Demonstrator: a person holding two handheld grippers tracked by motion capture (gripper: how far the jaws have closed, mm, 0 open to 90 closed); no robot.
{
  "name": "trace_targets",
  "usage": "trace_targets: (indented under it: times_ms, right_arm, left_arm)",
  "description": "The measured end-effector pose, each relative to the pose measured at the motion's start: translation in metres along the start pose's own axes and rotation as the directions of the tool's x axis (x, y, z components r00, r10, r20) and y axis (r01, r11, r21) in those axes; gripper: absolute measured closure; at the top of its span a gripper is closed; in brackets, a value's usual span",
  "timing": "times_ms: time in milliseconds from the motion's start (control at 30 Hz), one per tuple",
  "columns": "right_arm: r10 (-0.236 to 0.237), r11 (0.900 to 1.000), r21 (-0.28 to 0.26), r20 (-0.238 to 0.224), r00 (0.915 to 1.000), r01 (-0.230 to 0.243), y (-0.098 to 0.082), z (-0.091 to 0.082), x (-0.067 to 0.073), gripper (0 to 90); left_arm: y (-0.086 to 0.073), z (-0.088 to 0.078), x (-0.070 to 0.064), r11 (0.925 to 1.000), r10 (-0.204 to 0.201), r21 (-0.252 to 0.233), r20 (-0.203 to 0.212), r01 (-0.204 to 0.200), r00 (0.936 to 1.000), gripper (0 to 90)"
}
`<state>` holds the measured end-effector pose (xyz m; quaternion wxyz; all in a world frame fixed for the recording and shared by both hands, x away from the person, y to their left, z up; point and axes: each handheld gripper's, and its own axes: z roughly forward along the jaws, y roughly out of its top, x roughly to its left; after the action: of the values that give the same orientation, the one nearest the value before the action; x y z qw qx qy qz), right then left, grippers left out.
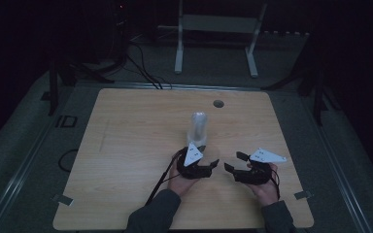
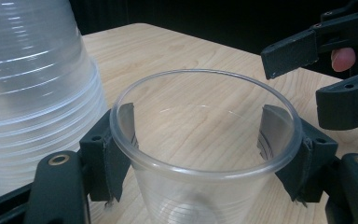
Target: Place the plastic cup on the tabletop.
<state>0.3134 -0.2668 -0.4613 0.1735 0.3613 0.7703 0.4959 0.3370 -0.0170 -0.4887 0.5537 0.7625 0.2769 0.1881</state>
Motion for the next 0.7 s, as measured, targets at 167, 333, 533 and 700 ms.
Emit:
trace_targets:
  times_ms: [167,333,533,700]
  right_arm:
    - [-0.001,1.000,0.000,0.000,1.0000,0.001,-0.0001,0.0001,0.0000,27.3]
    - [0.000,1.000,0.000,0.002,1.0000,0.000,-0.0001,-0.0002,0.0000,27.3]
    - [-0.001,1.000,0.001,0.001,1.0000,0.001,-0.0002,-0.0003,0.0000,27.3]
    - [0.000,1.000,0.000,0.002,1.0000,0.000,-0.0002,-0.0007,-0.0001,27.3]
  left_arm:
    - [-0.0005,-0.0002,-0.0001,0.9999,-0.009,0.006,0.007,0.009,0.9999,27.3]
    - [-0.0028,0.0004,0.0007,0.9995,-0.018,0.026,0.014,0.017,0.9998,26.3]
    - [-0.0029,-0.0003,0.0009,0.9989,-0.031,0.037,-0.002,0.031,0.9995,18.3]
    - [-0.0036,-0.0010,0.0018,0.9979,-0.038,0.052,0.006,0.038,0.9993,14.4]
